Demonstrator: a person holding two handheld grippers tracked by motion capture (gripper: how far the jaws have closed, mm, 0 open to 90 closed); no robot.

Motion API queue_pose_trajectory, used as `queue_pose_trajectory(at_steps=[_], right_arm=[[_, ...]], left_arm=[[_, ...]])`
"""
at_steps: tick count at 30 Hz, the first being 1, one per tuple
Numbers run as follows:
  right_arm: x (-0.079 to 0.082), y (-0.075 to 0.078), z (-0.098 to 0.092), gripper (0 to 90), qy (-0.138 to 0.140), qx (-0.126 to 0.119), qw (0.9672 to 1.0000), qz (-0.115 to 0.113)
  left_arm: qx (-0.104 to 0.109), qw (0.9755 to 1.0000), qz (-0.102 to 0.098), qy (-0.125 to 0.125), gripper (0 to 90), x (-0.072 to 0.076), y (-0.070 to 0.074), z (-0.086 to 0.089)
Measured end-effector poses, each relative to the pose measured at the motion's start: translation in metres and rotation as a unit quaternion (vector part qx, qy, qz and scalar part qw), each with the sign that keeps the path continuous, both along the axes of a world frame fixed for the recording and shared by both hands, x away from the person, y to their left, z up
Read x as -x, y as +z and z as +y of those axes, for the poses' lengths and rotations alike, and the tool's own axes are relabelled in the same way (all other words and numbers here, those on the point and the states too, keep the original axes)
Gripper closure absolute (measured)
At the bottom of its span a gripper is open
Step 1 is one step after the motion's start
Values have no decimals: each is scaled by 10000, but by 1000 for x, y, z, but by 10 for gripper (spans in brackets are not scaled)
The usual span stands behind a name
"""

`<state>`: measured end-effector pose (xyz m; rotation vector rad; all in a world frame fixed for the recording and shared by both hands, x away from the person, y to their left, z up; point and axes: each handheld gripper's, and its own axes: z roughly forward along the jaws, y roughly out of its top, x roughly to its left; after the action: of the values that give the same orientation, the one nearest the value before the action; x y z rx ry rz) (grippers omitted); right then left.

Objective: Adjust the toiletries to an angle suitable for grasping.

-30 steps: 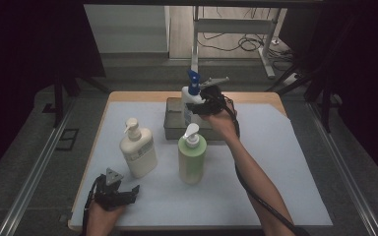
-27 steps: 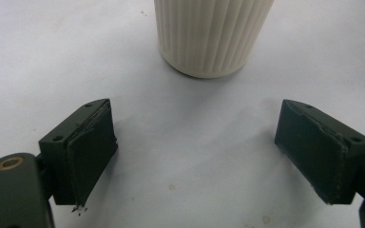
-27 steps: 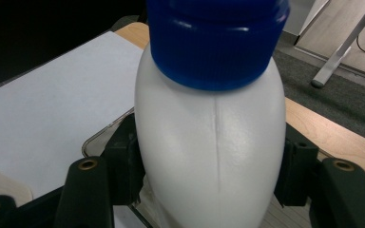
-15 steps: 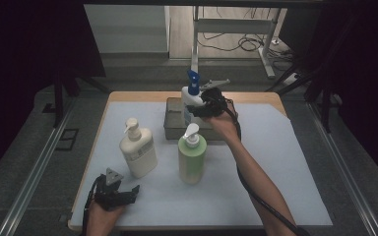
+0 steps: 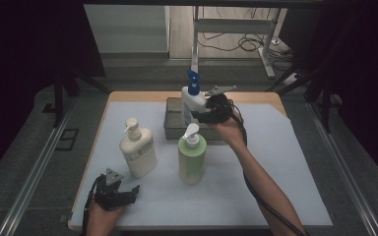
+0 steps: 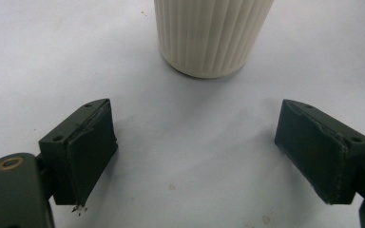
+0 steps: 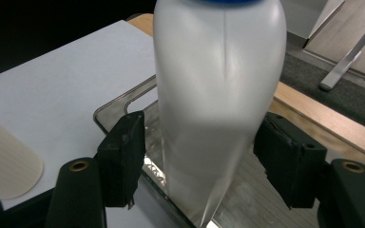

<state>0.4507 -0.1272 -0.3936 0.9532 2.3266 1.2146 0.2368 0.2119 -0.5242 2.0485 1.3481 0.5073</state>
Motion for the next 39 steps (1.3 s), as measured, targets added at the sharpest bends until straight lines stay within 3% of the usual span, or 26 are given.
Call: queue_pose_trajectory(at_steps=[9,21,25,29,39], right_arm=[[9,-5,-12,425,1,-133,9998,157],[18,-14,-36,626,-70,-96,9998,137],[16,-16,-40,719,-148,-42,9997,194],[9,-19,-42,836,-460,49,9988,168],[-10,-31,-37,894,-708,90,9971,252]], left_arm=[[-2,10000,-2,0,131,0,0,0],[-4,10000,2,2,131,0,0,0],[-3,10000,2,4,131,0,0,0],[-2,10000,2,3,131,0,0,0],[7,10000,-1,14,131,0,0,0]])
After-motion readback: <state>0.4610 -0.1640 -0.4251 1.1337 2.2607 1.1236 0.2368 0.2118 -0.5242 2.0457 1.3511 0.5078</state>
